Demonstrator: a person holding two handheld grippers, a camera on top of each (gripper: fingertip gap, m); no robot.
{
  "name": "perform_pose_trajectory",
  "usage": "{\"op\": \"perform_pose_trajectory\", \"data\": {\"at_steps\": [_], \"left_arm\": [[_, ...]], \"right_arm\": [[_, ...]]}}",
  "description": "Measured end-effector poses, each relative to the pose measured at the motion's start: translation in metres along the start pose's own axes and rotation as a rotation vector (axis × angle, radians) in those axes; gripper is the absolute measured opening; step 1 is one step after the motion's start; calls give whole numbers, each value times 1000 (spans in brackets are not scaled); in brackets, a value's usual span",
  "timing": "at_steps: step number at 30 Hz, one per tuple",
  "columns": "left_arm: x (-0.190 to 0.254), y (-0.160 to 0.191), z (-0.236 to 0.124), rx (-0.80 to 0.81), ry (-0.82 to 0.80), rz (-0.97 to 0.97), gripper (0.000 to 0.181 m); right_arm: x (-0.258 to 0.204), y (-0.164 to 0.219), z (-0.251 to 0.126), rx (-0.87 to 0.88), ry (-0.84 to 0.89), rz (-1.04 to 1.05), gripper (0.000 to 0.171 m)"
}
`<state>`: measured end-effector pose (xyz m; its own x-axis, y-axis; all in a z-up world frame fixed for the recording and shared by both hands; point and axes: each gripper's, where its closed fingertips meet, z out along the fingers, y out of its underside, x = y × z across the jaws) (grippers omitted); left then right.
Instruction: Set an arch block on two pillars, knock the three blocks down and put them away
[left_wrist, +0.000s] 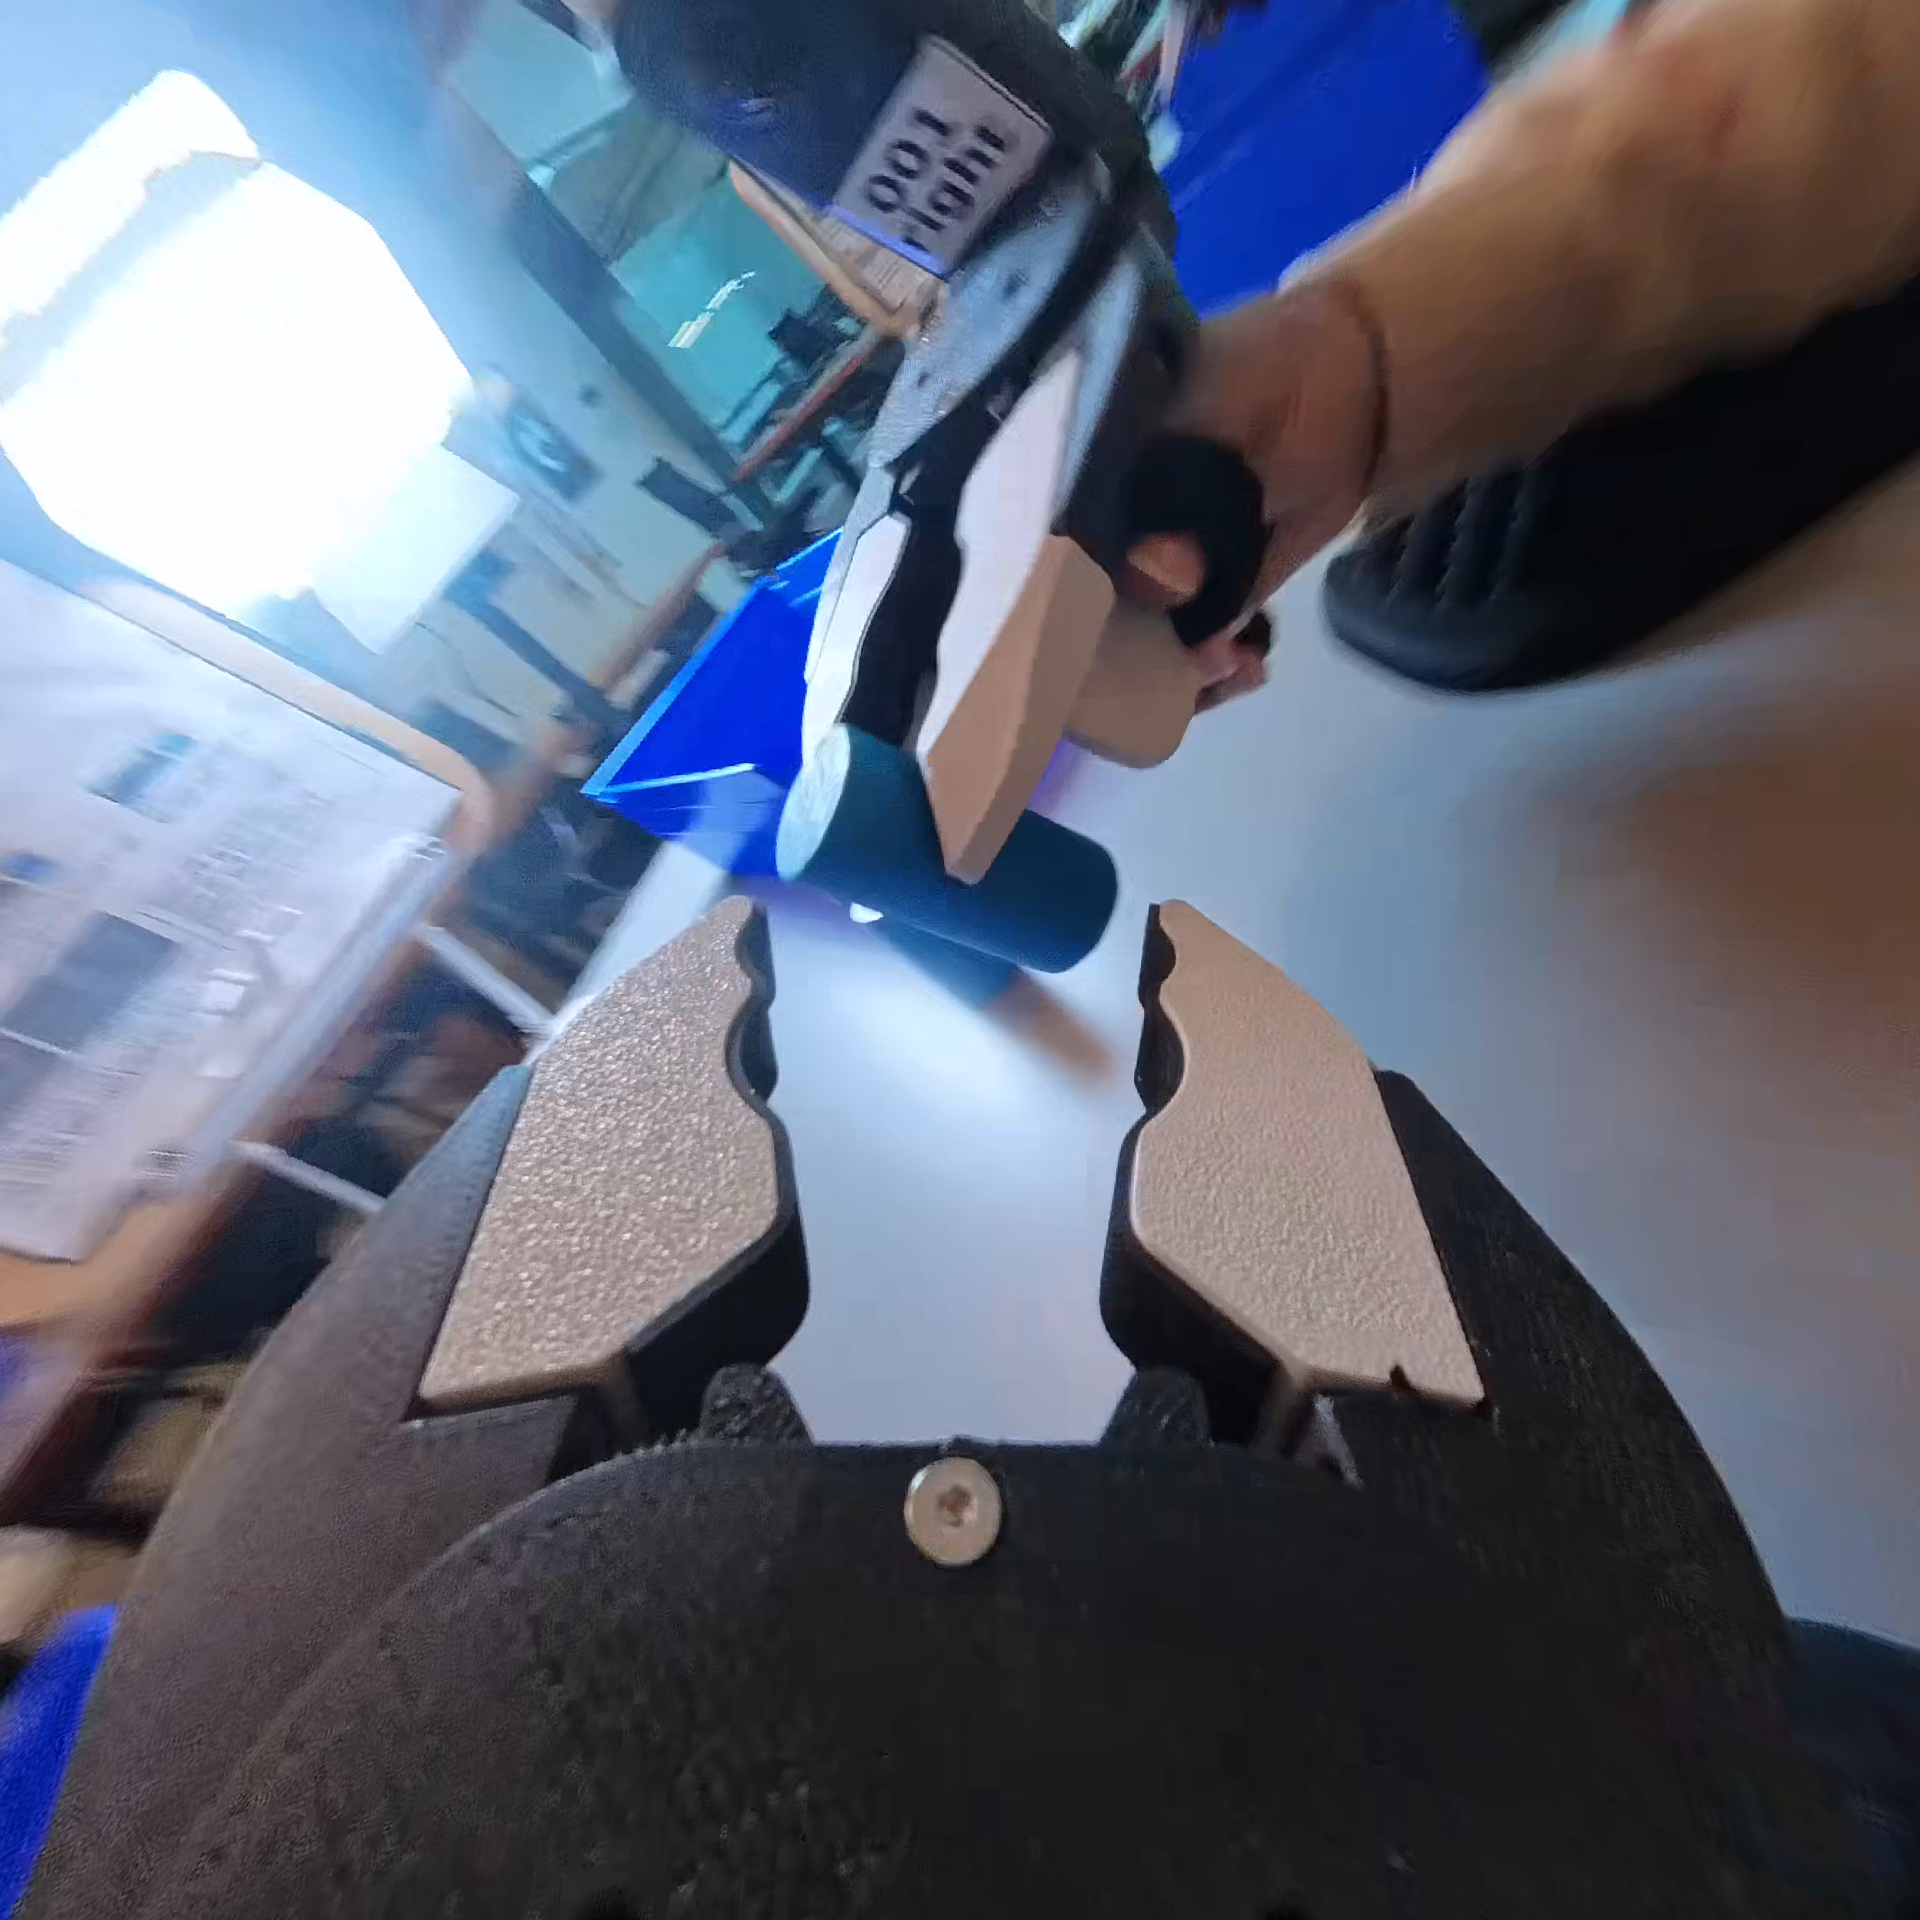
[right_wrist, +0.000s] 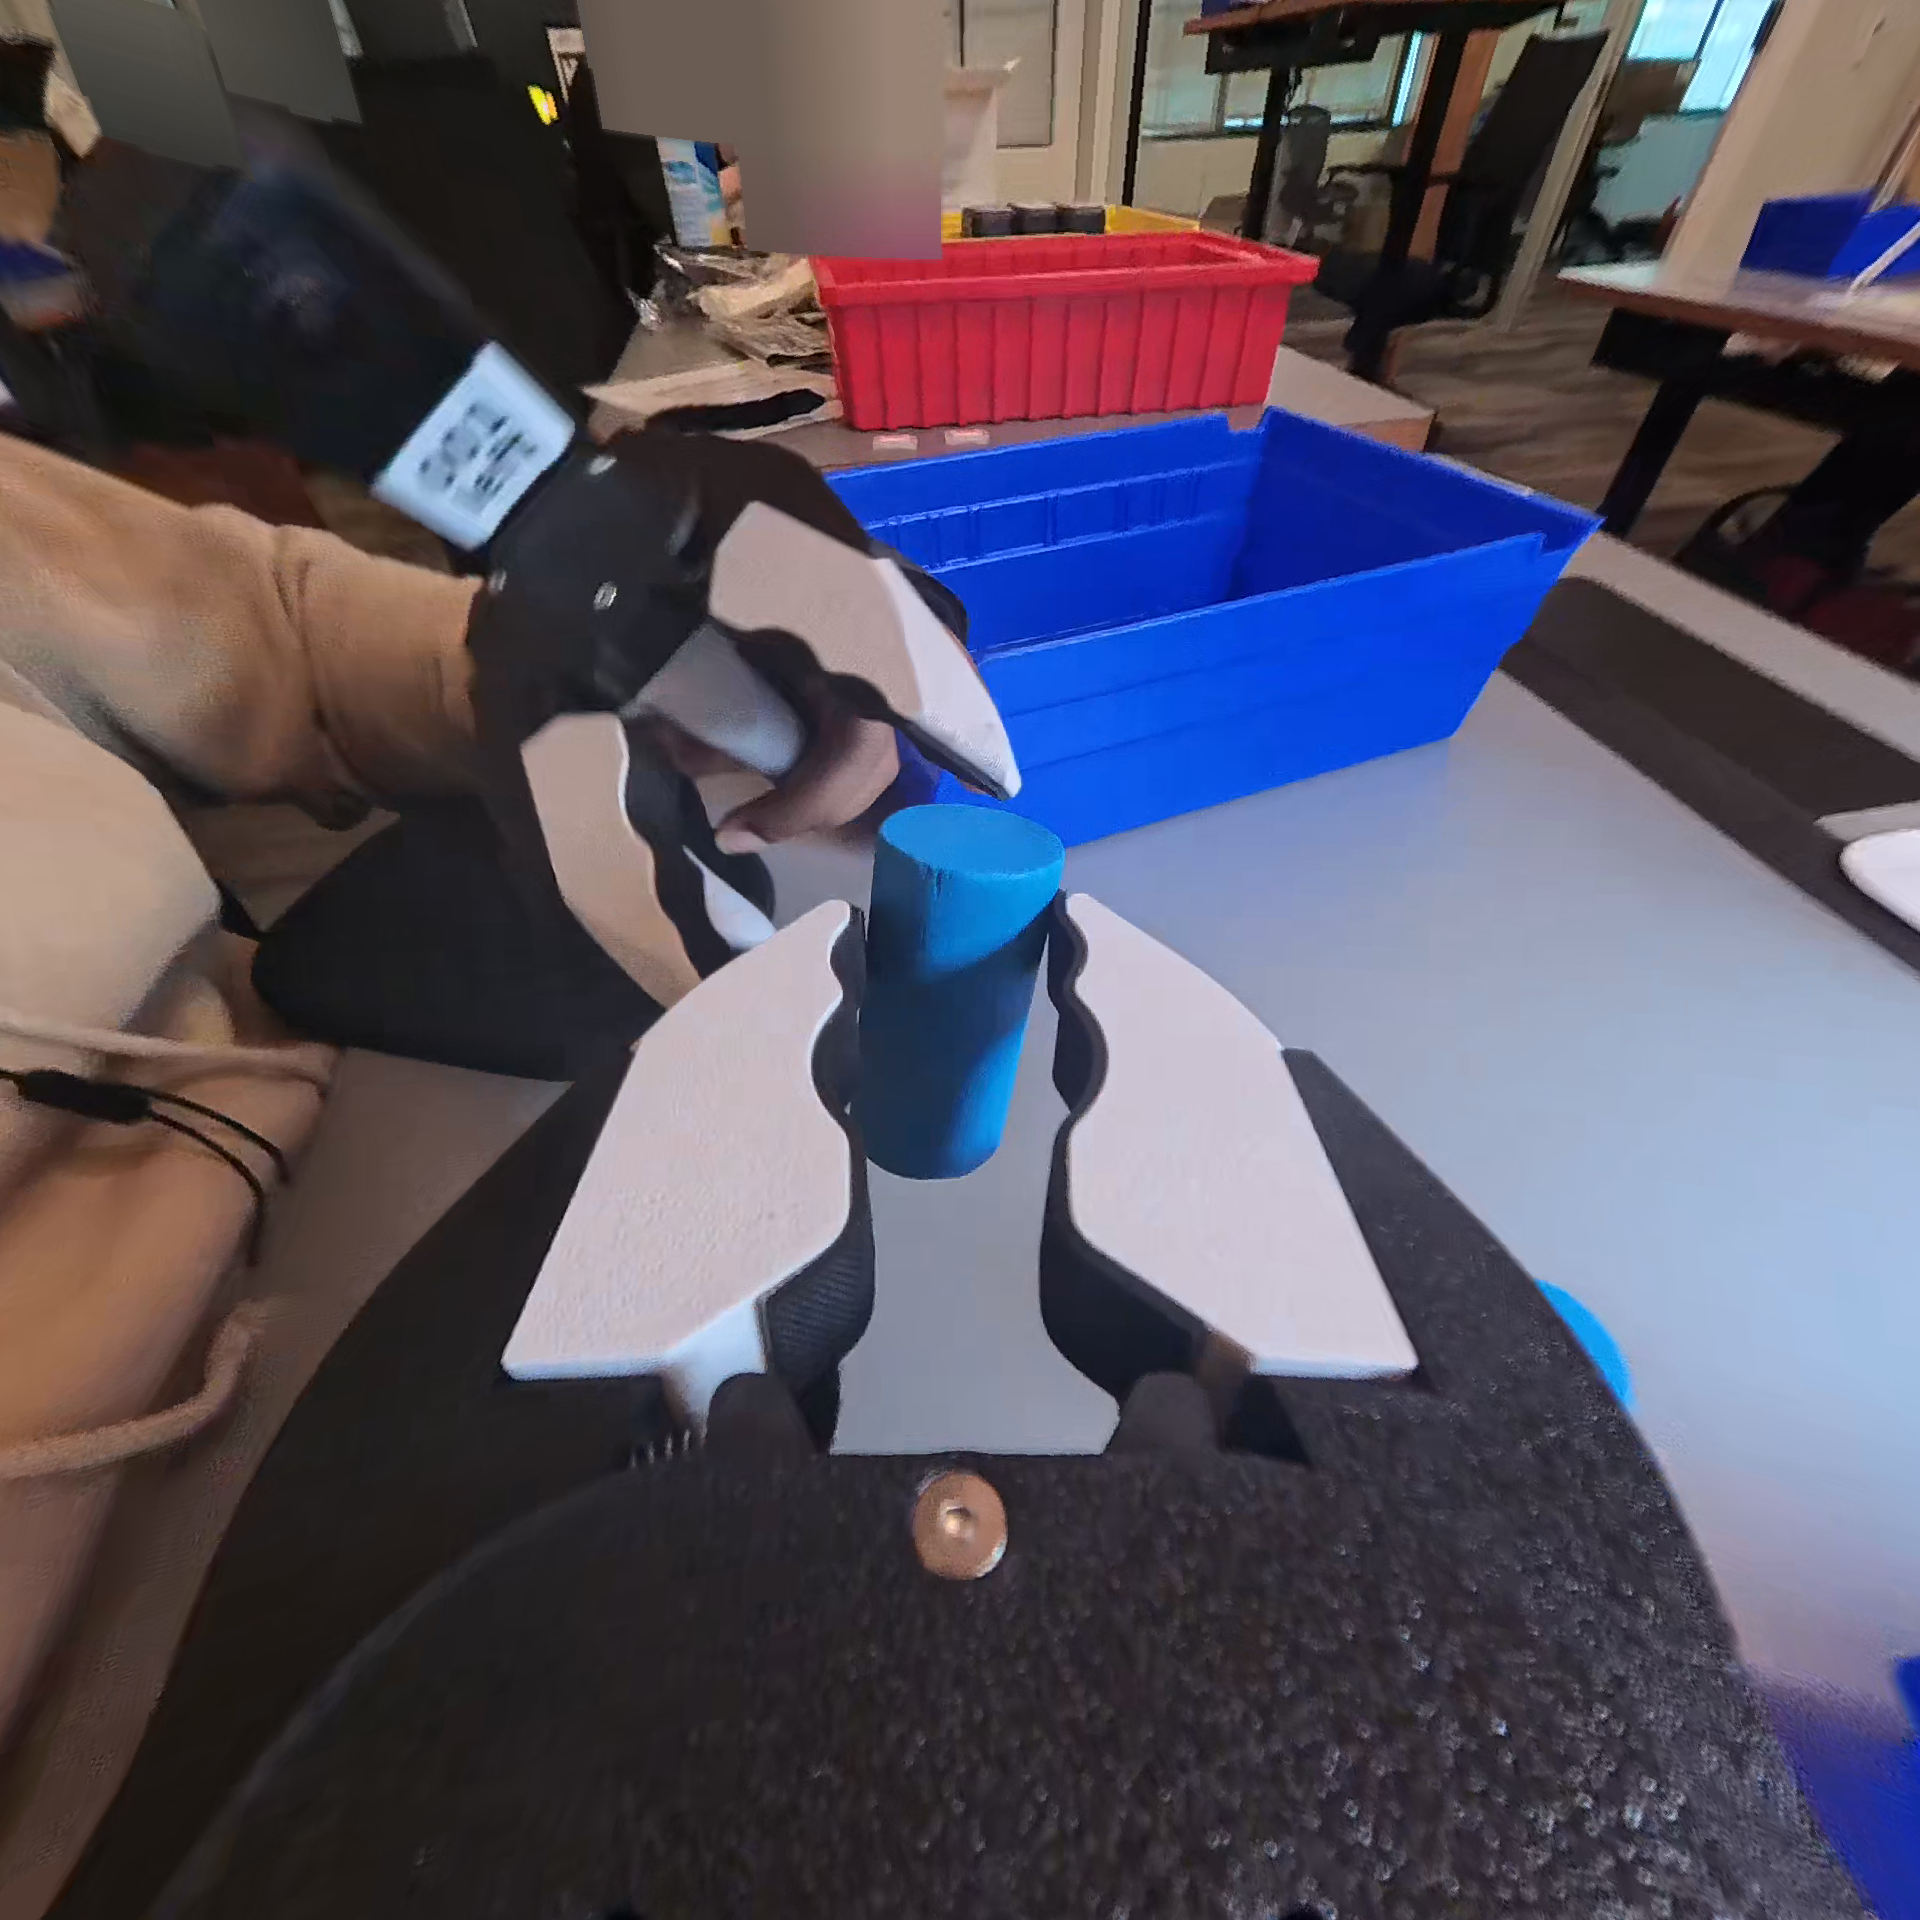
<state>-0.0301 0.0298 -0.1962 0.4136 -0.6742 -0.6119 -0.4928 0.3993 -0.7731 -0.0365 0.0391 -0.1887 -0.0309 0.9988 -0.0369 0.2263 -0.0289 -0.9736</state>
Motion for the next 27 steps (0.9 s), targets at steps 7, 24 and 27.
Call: {"op": "perform_pose_trajectory", "data": {"at_steps": [7, 24, 27], "left_arm": [[-8, -3, -5, 102, 185, -542, 47], [-3, 20, 5, -160, 158, -583, 36], [-3, 24, 9, -226, 146, -565, 31]], "right_arm": [[-11, 26, 13, -117, 23, -268, 34], [11, 29, 20, -212, 333, -582, 33], [17, 29, 19, -232, 391, -621, 33]]}}
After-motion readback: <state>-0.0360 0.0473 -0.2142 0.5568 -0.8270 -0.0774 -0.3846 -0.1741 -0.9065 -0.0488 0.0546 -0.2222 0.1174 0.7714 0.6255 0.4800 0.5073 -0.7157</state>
